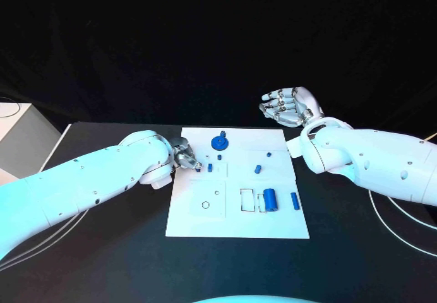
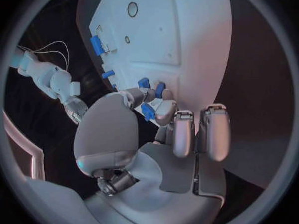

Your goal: Assemble the parts on the task board

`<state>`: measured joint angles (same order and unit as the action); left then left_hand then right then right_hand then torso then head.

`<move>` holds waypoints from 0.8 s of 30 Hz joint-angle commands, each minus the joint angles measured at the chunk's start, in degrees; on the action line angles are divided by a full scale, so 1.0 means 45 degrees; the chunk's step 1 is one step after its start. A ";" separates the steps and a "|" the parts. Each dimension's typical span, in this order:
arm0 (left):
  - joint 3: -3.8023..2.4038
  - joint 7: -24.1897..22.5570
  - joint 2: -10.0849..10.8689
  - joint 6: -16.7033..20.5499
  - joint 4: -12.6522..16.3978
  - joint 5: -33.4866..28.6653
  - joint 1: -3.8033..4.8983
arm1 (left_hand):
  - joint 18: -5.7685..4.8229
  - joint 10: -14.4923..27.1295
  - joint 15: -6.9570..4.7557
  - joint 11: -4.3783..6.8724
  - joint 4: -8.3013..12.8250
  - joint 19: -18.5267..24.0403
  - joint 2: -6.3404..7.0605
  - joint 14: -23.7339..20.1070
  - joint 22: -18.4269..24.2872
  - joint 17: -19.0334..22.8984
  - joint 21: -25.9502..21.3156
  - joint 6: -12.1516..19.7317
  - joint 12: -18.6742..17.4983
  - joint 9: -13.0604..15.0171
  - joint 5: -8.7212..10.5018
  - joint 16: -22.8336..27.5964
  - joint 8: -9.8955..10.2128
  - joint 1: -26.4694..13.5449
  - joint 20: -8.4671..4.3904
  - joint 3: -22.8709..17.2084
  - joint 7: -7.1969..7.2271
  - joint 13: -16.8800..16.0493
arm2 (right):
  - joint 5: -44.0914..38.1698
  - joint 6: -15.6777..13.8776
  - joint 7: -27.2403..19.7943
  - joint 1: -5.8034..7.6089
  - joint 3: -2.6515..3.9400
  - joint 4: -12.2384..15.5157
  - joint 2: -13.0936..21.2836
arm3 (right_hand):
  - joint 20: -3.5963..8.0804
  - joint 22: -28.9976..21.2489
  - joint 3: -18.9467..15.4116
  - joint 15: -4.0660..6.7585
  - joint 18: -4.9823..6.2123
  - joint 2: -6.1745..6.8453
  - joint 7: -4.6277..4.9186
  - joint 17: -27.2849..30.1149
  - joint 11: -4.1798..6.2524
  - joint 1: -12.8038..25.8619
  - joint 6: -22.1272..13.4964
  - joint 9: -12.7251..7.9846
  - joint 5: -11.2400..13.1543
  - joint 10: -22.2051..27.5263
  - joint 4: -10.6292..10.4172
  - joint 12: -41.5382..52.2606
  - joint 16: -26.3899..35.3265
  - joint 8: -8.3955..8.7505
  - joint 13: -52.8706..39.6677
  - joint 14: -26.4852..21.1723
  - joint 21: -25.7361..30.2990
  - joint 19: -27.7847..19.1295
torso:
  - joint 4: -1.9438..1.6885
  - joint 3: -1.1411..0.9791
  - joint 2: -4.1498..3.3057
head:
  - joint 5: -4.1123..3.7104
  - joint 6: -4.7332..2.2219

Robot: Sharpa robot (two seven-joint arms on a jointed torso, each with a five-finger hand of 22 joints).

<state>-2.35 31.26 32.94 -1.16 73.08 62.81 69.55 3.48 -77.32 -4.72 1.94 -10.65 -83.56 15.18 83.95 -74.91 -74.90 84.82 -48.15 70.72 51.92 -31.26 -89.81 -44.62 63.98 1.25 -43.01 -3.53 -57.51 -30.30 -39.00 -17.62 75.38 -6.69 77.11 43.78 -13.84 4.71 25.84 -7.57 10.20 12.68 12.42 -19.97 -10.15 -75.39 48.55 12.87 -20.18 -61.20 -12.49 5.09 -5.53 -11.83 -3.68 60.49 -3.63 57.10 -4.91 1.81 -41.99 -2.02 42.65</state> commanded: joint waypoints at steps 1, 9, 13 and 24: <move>0.0101 0.0173 -0.0105 -0.0560 0.0042 -0.0375 -0.0146 | -0.0189 -0.0050 -0.0085 0.0027 0.1629 -0.0071 0.0092 0.1345 -0.0947 -0.3354 -0.0019 -0.0123 -0.0085 0.0024 0.0029 -0.0042 0.0046 -0.0095 -0.0031 -0.1540 0.0304 0.0018 | 0.0007 0.0163 -0.0141 -0.0003 0.0004 0.0030 0.0002 | -0.0074 -0.0018 -0.0062 -0.0064 0.0085 -0.0038 0.0374 0.0019 -0.0068 0.0124 0.0061 -0.0019 -0.0074 0.0005 0.0008 -0.0075 0.0069 0.0091 0.0014 -0.0021 -0.0002 -0.0022 | -0.0008 0.0004 -0.0002 | -0.0009 0.0014; 0.0102 0.0176 -0.0126 -0.0413 0.0029 -0.0299 -0.0145 | -0.0186 -0.0075 -0.0159 0.0116 0.1448 -0.0069 0.0172 0.1345 -0.0926 -0.3354 -0.0046 -0.0190 -0.0123 0.0044 0.0067 -0.0042 0.0185 -0.0163 -0.0093 -0.1019 0.0438 0.0054 | 0.0031 0.0155 -0.0149 -0.0003 0.0005 0.0038 0.0006 | -0.0084 -0.0047 -0.0077 -0.0075 0.0084 -0.0047 0.0385 0.0052 -0.0080 0.0140 0.0051 -0.0025 -0.0080 0.0025 0.0006 -0.0097 0.0093 0.0114 0.0015 -0.0036 0.0000 -0.0043 | -0.0007 0.0004 -0.0006 | -0.0014 0.0015; 0.0102 0.0184 -0.0134 -0.0342 0.0019 -0.0235 -0.0144 | -0.0188 -0.0067 -0.0204 0.0155 0.1211 -0.0077 0.0182 0.1345 -0.0924 -0.3354 -0.0060 -0.0309 -0.0123 0.0003 0.0113 -0.0042 0.0345 -0.0228 -0.0139 -0.0593 0.0499 0.0039 | 0.0046 0.0156 -0.0155 -0.0003 0.0005 0.0036 0.0001 | -0.0095 -0.0077 -0.0096 -0.0087 0.0084 -0.0052 0.0397 0.0086 -0.0092 0.0157 0.0039 -0.0032 -0.0082 0.0049 0.0005 -0.0120 0.0118 0.0139 0.0015 -0.0053 0.0002 -0.0066 | -0.0004 0.0002 -0.0005 | -0.0002 0.0014; 0.0110 0.0283 -0.0162 -0.0247 -0.0089 0.0144 -0.0144 | -0.0178 0.0114 -0.0153 0.0085 -0.0088 -0.0067 0.0224 0.1345 -0.0862 -0.3354 -0.0142 -0.0643 -0.0135 -0.0005 0.0225 -0.0042 0.0934 -0.0343 -0.0149 0.2299 0.0415 0.0019 | 0.0169 0.0154 -0.0188 -0.0003 0.0005 0.0079 0.0018 | -0.0113 -0.0121 -0.0130 -0.0106 0.0083 -0.0056 0.0418 0.0140 -0.0113 0.0183 0.0016 -0.0043 -0.0078 0.0087 0.0006 -0.0154 0.0156 0.0180 0.0015 -0.0078 0.0003 -0.0104 | -0.0012 0.0012 0.0004 | -0.0008 0.0034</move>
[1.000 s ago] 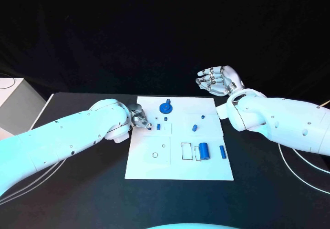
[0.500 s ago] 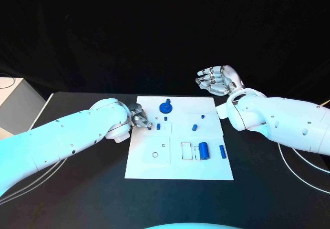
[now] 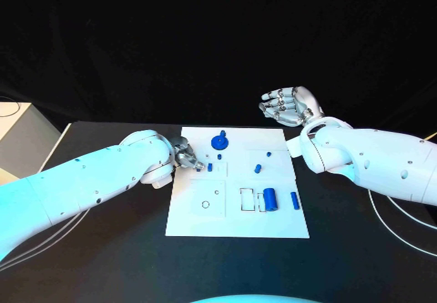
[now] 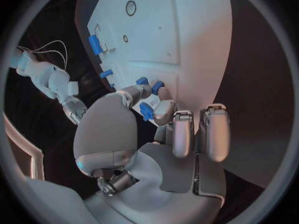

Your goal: Assemble the parts on the task board

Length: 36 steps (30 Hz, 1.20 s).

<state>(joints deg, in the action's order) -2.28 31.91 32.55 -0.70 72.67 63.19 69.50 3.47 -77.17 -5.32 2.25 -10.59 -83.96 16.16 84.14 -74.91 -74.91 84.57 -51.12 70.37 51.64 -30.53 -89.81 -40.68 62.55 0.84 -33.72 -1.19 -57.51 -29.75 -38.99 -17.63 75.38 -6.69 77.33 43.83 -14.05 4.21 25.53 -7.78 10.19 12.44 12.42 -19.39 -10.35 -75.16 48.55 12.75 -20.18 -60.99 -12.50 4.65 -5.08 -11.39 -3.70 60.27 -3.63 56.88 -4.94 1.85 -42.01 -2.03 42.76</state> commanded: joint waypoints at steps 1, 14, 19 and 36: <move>0.0095 0.0148 -0.0077 -0.0338 -0.0010 0.0087 -0.0134 | -0.0175 0.0083 -0.0008 0.0003 -0.0219 0.0028 0.0014 0.1302 -0.0851 -0.3354 -0.0098 0.0010 -0.0037 0.0092 0.0086 -0.0043 0.0081 0.0030 -0.0050 0.0537 -0.0116 -0.0010 | 0.0052 0.0148 -0.0188 -0.0003 0.0004 0.0032 0.0007 | -0.0072 -0.0026 -0.0073 -0.0066 0.0084 -0.0006 0.0425 0.0031 -0.0074 0.0141 0.0007 -0.0019 -0.0078 0.0055 0.0008 -0.0069 0.0071 0.0097 0.0018 -0.0041 0.0003 -0.0071 | -0.0008 0.0004 0.0009 | -0.0001 0.0002; 0.0093 0.0188 0.0007 -0.0131 0.0009 0.0179 -0.0139 | -0.0140 0.0265 0.0085 -0.0106 -0.1309 0.0107 -0.0049 0.1302 -0.0709 -0.3354 -0.0209 0.0208 -0.0031 0.0371 0.0534 -0.0043 0.0219 0.0669 0.0033 0.2610 -0.0240 -0.0019 | 0.0066 0.0143 -0.0207 -0.0005 0.0004 0.0028 0.0015 | -0.0095 -0.0070 -0.0116 -0.0091 0.0082 -0.0013 0.0449 0.0097 -0.0099 0.0168 -0.0027 -0.0033 -0.0076 0.0101 0.0011 -0.0104 0.0119 0.0150 0.0017 -0.0081 0.0006 -0.0124 | 0.0007 0.0013 0.0009 | -0.0012 -0.0060; 0.0085 0.0182 0.0104 -0.0055 0.0102 0.0210 -0.0143 | -0.0122 0.0319 0.0107 -0.0128 -0.1355 0.0150 -0.0113 0.1302 -0.0635 -0.3354 -0.0255 0.0244 -0.0060 0.0398 0.0692 -0.0043 0.0253 0.0726 0.0053 0.2953 -0.0265 0.0029 | 0.0070 0.0149 -0.0216 -0.0008 0.0004 0.0029 0.0018 | -0.0106 -0.0088 -0.0136 -0.0104 0.0081 -0.0014 0.0460 0.0130 -0.0110 0.0171 -0.0043 -0.0040 -0.0077 0.0124 0.0019 -0.0119 0.0143 0.0176 0.0017 -0.0102 0.0008 -0.0155 | -0.0001 0.0024 -0.0001 | -0.0034 -0.0076; -0.0078 0.0015 0.0570 0.0069 0.0806 0.0210 -0.0154 | -0.0022 0.1031 0.0367 -0.0421 -0.1389 0.0417 -0.0923 0.1302 -0.0228 -0.3354 -0.0543 0.1108 -0.0374 0.0516 0.1921 -0.0043 0.0406 0.1360 0.0271 0.5943 -0.0579 0.0687 | 0.0074 0.0144 -0.0221 -0.0046 0.0004 0.0034 0.0068 | -0.0129 -0.0112 -0.0172 -0.0128 0.0080 -0.0023 0.0480 0.0194 -0.0132 0.0178 -0.0064 -0.0051 -0.0082 0.0173 0.0033 -0.0147 0.0190 0.0219 0.0017 -0.0146 0.0012 -0.0219 | -0.0010 0.0029 0.0005 | -0.0097 -0.0083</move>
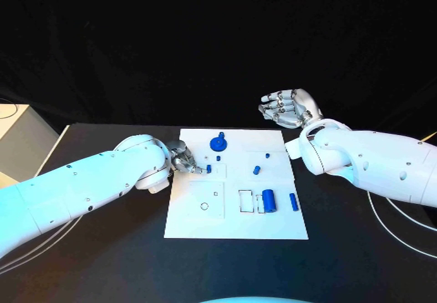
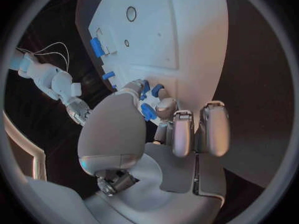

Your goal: Assemble the parts on the task board

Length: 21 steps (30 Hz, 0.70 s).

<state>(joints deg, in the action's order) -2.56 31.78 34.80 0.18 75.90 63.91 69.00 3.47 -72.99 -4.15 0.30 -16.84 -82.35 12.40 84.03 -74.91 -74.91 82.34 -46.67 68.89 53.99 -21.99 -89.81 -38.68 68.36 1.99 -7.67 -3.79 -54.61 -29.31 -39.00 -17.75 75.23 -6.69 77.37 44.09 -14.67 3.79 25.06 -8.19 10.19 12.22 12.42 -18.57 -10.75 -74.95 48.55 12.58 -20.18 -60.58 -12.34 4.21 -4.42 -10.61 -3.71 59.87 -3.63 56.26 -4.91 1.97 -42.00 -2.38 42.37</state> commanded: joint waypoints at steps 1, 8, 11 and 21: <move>-0.0035 0.0043 0.0097 -0.0139 0.0123 0.0053 -0.0043 | -0.0021 0.0118 0.0116 0.0001 0.0001 0.0060 -0.0130 0.1328 -0.0227 -0.3354 -0.0049 0.0178 -0.0049 -0.0011 0.0016 -0.0043 -0.0046 0.0132 0.0023 0.0208 -0.0015 0.0059 | -0.0024 0.0147 -0.0195 -0.0014 0.0003 0.0031 0.0018 | 0.0009 -0.0018 -0.0068 -0.0037 0.0080 0.0026 0.0479 0.0010 -0.0043 0.0129 -0.0064 -0.0014 -0.0082 0.0083 -0.0001 -0.0051 0.0043 0.0046 0.0019 -0.0055 0.0012 -0.0081 | -0.0020 -0.0001 0.0004 | -0.0012 0.0005; -0.0166 -0.0072 0.0362 -0.0406 0.0458 -0.0031 -0.0049 | -0.0009 0.0352 0.0156 -0.0042 0.0013 0.0090 -0.0257 0.1324 -0.0181 -0.3346 -0.0084 0.0339 -0.0245 -0.0036 -0.0011 -0.0038 -0.0143 0.0602 0.0064 0.0341 -0.0064 0.0393 | -0.0024 0.0143 -0.0194 -0.0033 0.0003 0.0046 0.0062 | 0.0006 -0.0020 -0.0072 -0.0040 0.0080 0.0025 0.0482 0.0019 -0.0045 0.0128 -0.0067 -0.0016 -0.0084 0.0090 0.0003 -0.0054 0.0048 0.0051 0.0019 -0.0059 0.0012 -0.0090 | -0.0015 -0.0008 0.0010 | -0.0017 0.0012; -0.0282 -0.0271 0.0532 -0.0710 0.0649 -0.0097 -0.0051 | 0.0107 0.1667 0.0258 -0.0152 0.0039 0.0414 -0.0351 0.1113 0.0317 -0.2896 -0.0407 0.0882 -0.1550 -0.0102 -0.0043 0.0259 -0.0182 0.1924 0.0125 -0.0119 -0.0213 0.2135 | -0.0023 0.0144 -0.0191 -0.0040 0.0003 0.0045 0.0072 | 0.0006 -0.0020 -0.0072 -0.0040 0.0080 0.0025 0.0482 0.0019 -0.0045 0.0128 -0.0067 -0.0016 -0.0084 0.0090 0.0003 -0.0054 0.0048 0.0051 0.0019 -0.0059 0.0012 -0.0090 | 0.0005 -0.0018 0.0006 | -0.0022 -0.0003; -0.0753 -0.1639 0.1052 -0.0029 0.1349 -0.0056 -0.0077 | 0.0548 0.4177 0.0958 -0.0950 0.0053 0.1741 0.0365 0.0170 0.2374 -0.1413 -0.1911 0.3957 -0.2976 -0.0393 0.0221 0.1259 -0.0774 0.3622 0.0764 -0.1452 -0.1064 0.4238 | -0.0014 0.0135 -0.0190 -0.0061 0.0003 0.0061 0.0134 | -0.0004 -0.0026 -0.0088 -0.0049 0.0081 0.0025 0.0490 0.0049 -0.0054 0.0120 -0.0076 -0.0021 -0.0091 0.0113 0.0019 -0.0064 0.0065 0.0072 0.0019 -0.0072 0.0010 -0.0117 | -0.0024 -0.0018 0.0018 | -0.0040 -0.0074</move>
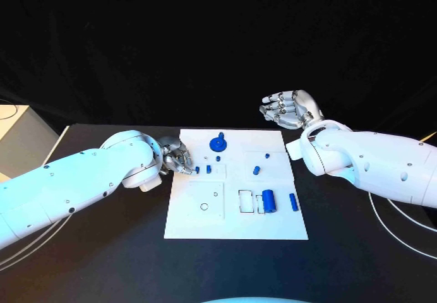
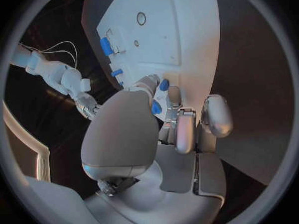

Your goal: Assemble the parts on the task board

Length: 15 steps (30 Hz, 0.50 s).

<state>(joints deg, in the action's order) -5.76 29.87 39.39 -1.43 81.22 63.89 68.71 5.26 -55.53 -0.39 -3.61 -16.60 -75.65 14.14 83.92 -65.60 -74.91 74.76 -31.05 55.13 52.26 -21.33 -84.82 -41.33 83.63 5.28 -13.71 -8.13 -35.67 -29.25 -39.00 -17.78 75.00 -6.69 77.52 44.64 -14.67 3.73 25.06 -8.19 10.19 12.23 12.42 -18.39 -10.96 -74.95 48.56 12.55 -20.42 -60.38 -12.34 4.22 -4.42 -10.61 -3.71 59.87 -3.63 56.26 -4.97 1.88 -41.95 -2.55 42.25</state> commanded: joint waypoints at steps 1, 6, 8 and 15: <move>-0.0064 -0.1509 0.0055 0.0474 0.0215 -0.0123 -0.0016 | 0.0205 0.0499 0.0159 -0.0119 0.0005 0.0423 -0.0020 0.0049 0.0552 -0.1214 -0.0408 0.0810 0.0079 -0.0062 0.0061 0.0278 -0.0231 0.0334 0.0076 -0.0157 -0.0122 0.0062 | -0.0028 0.0135 -0.0186 -0.0012 0.0004 0.0031 0.0015 | -0.0005 -0.0013 -0.0088 -0.0049 0.0081 0.0024 0.0490 0.0011 -0.0008 0.0120 -0.0076 -0.0014 -0.0038 0.0068 0.0019 -0.0065 0.0065 0.0072 0.0020 -0.0072 0.0011 -0.0118 | -0.0008 0.0004 0.0004 | -0.0001 -0.0057; -0.0138 -0.3162 0.0124 0.1206 0.0423 -0.0563 -0.0043 | 0.0561 0.1867 0.0454 -0.0439 -0.0013 0.1746 -0.0144 -0.1251 0.2250 0.0287 -0.1741 0.2463 0.0384 -0.0888 0.0097 0.1285 -0.0168 0.0635 0.0356 0.0526 -0.0407 0.0117 | -0.0025 0.0133 -0.0191 -0.0030 0.0004 0.0034 0.0027 | -0.0009 -0.0015 -0.0096 -0.0054 0.0081 0.0026 0.0494 0.0025 -0.0013 0.0116 -0.0082 -0.0017 -0.0041 0.0079 0.0028 -0.0069 0.0072 0.0083 0.0020 -0.0078 0.0010 -0.0130 | 0.0015 0.0002 -0.0012 | -0.0002 -0.0111; -0.0146 -0.3489 0.0113 0.1499 0.0420 -0.0550 -0.0051 | 0.0605 0.2261 0.0519 -0.0493 -0.0017 0.1921 -0.0336 -0.1448 0.2413 0.0472 -0.1899 0.2738 0.0558 -0.1223 0.0235 0.1339 -0.0277 0.0783 0.0433 0.1145 -0.0494 0.0154 | -0.0024 0.0131 -0.0191 -0.0033 0.0004 0.0034 0.0030 | -0.0009 -0.0015 -0.0096 -0.0054 0.0081 0.0026 0.0494 0.0025 -0.0013 0.0116 -0.0082 -0.0017 -0.0041 0.0079 0.0028 -0.0069 0.0072 0.0083 0.0020 -0.0078 0.0010 -0.0130 | 0.0016 0.0000 -0.0011 | -0.0006 -0.0123; -0.0116 -0.5368 -0.0344 0.2946 -0.0163 -0.0219 -0.0110 | 0.0765 0.2854 0.0689 -0.0716 -0.0129 0.2697 -0.0376 -0.2518 0.3069 0.1717 -0.2394 0.0391 -0.0119 -0.3917 0.0235 0.1835 0.0358 0.1818 0.0620 -0.1211 -0.0610 0.1489 | -0.0009 0.0148 -0.0181 -0.0039 0.0004 0.0027 0.0034 | -0.0015 -0.0016 -0.0103 -0.0060 0.0082 0.0021 0.0500 0.0045 -0.0018 0.0106 -0.0088 -0.0020 -0.0043 0.0096 0.0041 -0.0075 0.0081 0.0096 0.0020 -0.0085 0.0008 -0.0146 | -0.0011 0.0004 -0.0010 | -0.0057 -0.0223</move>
<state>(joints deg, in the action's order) -6.32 13.32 38.26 6.67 80.80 62.51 68.27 7.74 -42.22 2.65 -6.79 -16.99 -63.82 12.22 72.80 -51.93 -67.43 64.16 -28.02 54.76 36.08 -20.32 -76.76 -40.51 91.68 8.00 -17.66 -8.87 -29.55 -29.20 -39.00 -17.79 74.85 -6.69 77.57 44.81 -14.88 3.74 24.89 -8.40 10.19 12.23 12.42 -18.22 -10.96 -74.95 48.56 12.54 -20.41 -60.38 -12.18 4.22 -4.42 -10.39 -3.71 59.66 -3.63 56.06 -4.98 1.86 -41.96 -2.77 41.39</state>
